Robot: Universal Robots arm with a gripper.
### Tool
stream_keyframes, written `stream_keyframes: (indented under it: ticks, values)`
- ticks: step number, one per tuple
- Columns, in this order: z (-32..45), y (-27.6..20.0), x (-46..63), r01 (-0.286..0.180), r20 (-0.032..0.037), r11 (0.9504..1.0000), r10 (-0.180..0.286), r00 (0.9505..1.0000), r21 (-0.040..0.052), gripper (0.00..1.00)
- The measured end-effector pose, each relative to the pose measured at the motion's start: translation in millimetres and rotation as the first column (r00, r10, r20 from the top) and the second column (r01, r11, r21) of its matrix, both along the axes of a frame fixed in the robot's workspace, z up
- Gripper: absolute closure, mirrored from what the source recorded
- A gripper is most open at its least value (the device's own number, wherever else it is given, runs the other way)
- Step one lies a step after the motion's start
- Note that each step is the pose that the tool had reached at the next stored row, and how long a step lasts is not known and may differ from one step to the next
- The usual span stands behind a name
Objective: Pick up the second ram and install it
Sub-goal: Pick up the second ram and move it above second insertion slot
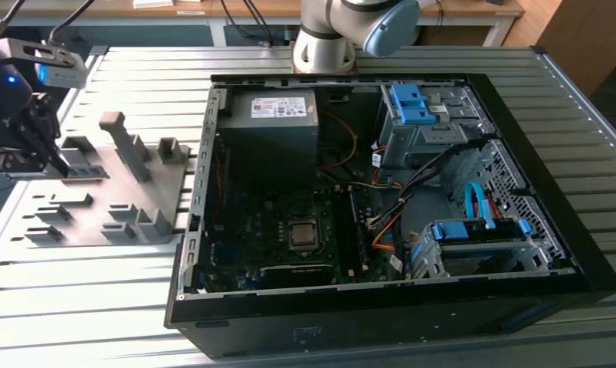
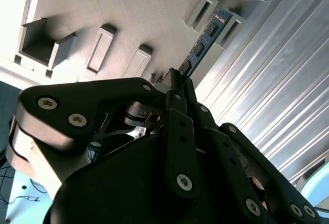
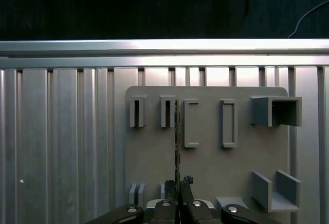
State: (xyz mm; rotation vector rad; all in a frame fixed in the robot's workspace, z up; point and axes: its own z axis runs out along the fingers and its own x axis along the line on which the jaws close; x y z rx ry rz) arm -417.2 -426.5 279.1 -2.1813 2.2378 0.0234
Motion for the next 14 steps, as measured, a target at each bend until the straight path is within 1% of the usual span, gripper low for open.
stream_keyframes:
  ticks: [5, 14]
  values:
    - [5.8, 0.0, 0.0, 0.0, 0.0, 1.0, 0.0, 1.0, 0.0048, 0.86]
    - [16.9, 0.0, 0.0, 0.0, 0.0001, 1.0, 0.0, 1.0, 0.0094, 0.86]
